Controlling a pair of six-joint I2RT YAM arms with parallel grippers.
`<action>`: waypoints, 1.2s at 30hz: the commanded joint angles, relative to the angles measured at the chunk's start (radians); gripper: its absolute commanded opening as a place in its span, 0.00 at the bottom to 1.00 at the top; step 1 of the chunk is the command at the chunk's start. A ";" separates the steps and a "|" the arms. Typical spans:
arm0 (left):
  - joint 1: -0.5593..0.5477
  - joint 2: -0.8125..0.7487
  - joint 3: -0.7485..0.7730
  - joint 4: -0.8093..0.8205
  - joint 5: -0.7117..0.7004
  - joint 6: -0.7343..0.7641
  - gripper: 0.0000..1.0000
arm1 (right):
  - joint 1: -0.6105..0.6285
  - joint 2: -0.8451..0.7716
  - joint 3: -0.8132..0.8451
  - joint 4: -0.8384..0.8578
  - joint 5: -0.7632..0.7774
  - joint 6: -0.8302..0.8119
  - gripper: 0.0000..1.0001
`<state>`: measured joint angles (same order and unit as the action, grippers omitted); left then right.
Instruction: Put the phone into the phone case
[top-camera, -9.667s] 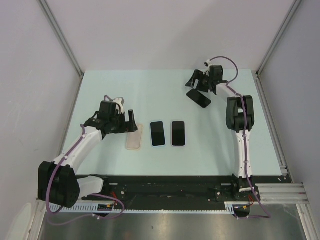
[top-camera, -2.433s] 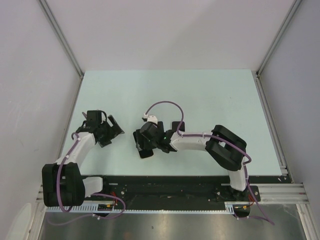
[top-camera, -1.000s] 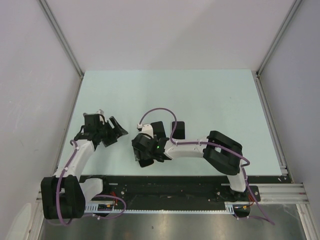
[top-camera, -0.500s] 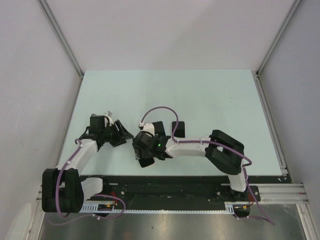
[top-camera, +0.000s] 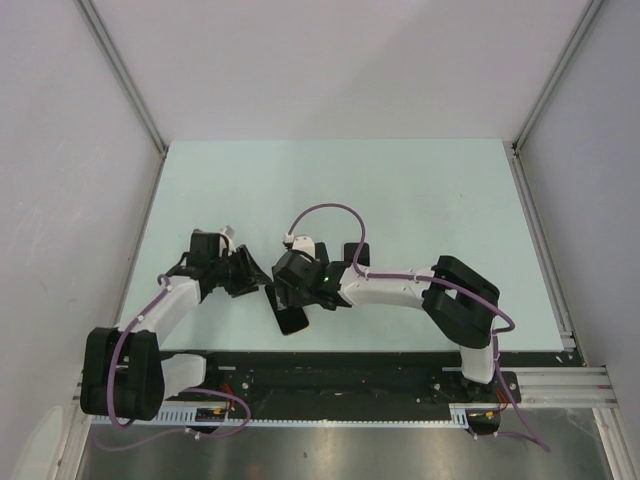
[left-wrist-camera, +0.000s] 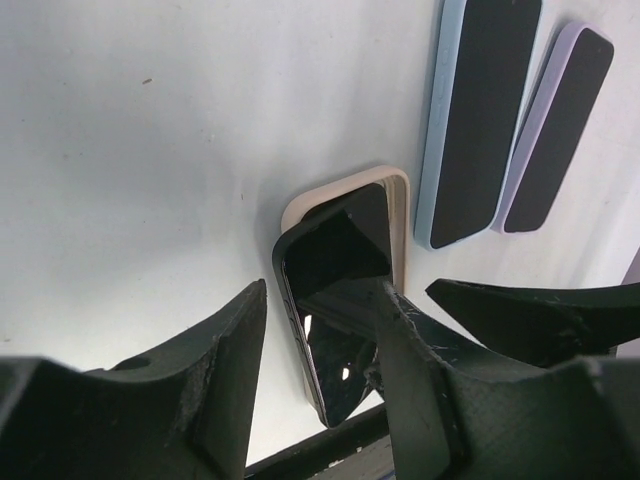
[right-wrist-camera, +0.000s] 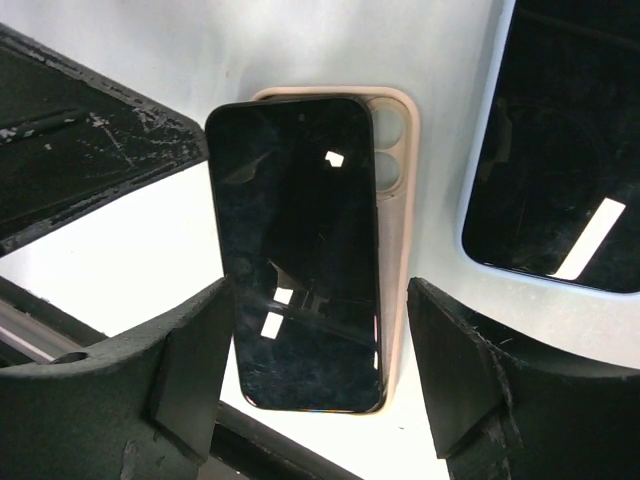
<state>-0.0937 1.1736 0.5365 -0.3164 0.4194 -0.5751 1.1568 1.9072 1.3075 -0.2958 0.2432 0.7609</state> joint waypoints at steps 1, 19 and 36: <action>-0.017 0.009 0.020 -0.009 -0.022 0.020 0.51 | -0.012 -0.005 0.018 -0.026 -0.016 -0.028 0.74; -0.092 0.109 0.034 0.106 0.078 -0.002 0.35 | -0.037 0.044 -0.059 0.079 -0.145 -0.031 0.70; -0.092 0.110 0.082 -0.119 -0.231 0.023 0.25 | -0.048 0.024 -0.152 0.144 -0.159 -0.009 0.56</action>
<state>-0.1810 1.2514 0.6441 -0.4183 0.2276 -0.5438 1.1080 1.9202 1.1866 -0.1429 0.0971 0.7399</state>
